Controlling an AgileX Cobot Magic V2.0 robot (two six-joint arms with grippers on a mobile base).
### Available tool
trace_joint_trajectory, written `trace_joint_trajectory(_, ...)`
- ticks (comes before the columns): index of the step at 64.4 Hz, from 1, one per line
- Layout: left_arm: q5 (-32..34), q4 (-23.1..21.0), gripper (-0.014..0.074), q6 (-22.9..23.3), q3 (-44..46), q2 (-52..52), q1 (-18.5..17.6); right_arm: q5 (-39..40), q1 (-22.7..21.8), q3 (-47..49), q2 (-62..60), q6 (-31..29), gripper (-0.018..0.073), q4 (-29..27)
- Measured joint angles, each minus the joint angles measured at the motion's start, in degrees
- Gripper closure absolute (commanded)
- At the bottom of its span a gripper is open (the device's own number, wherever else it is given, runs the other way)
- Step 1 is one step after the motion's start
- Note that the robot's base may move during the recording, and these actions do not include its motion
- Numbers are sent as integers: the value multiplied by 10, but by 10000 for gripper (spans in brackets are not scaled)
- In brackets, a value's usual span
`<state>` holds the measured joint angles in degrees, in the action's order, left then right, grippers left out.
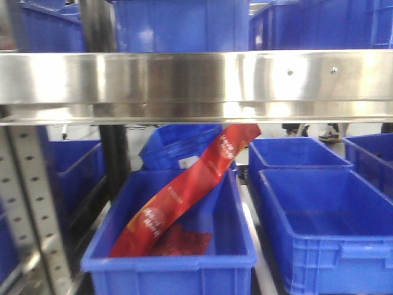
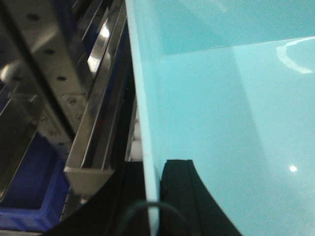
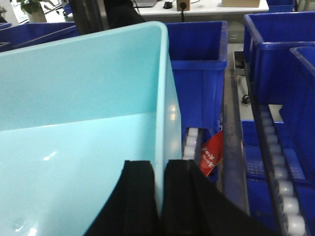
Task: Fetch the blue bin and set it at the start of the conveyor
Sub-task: 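Hold the teal bin with both grippers while the base backs away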
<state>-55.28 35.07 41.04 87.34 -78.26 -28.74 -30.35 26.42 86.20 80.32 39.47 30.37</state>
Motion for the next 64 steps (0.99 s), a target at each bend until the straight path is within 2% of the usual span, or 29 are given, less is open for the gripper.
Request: trace_joint_trajectory(64, 0, 0, 707, 0, 0, 1, 0, 1, 0, 0, 0, 0, 713, 0)
